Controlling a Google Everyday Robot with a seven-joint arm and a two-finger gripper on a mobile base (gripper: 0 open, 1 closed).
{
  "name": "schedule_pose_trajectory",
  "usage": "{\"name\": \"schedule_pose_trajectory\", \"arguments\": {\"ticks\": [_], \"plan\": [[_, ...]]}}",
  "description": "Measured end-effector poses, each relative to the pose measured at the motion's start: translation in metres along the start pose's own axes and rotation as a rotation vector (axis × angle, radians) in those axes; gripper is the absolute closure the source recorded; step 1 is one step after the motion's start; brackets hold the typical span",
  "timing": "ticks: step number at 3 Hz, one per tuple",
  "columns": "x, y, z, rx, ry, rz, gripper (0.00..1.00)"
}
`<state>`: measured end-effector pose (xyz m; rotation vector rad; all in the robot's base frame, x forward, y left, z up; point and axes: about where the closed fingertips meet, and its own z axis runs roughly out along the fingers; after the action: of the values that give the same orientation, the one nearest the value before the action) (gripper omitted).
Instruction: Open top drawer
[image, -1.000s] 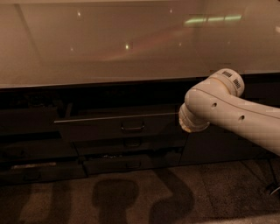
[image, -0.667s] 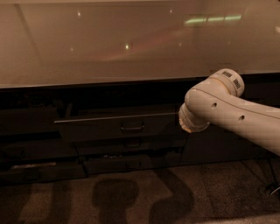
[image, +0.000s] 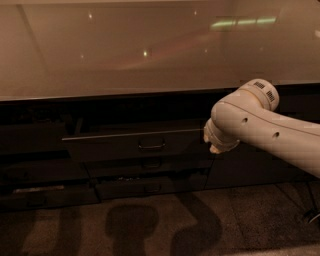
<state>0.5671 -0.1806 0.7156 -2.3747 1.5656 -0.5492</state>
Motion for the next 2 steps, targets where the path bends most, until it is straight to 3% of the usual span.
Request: {"name": "schedule_pose_trajectory", "arguments": {"ticks": [1, 2], "plan": [[0.0, 0.0, 0.0, 0.0, 0.0, 0.0, 0.58], [0.0, 0.0, 0.0, 0.0, 0.0, 0.0, 0.35]]}}
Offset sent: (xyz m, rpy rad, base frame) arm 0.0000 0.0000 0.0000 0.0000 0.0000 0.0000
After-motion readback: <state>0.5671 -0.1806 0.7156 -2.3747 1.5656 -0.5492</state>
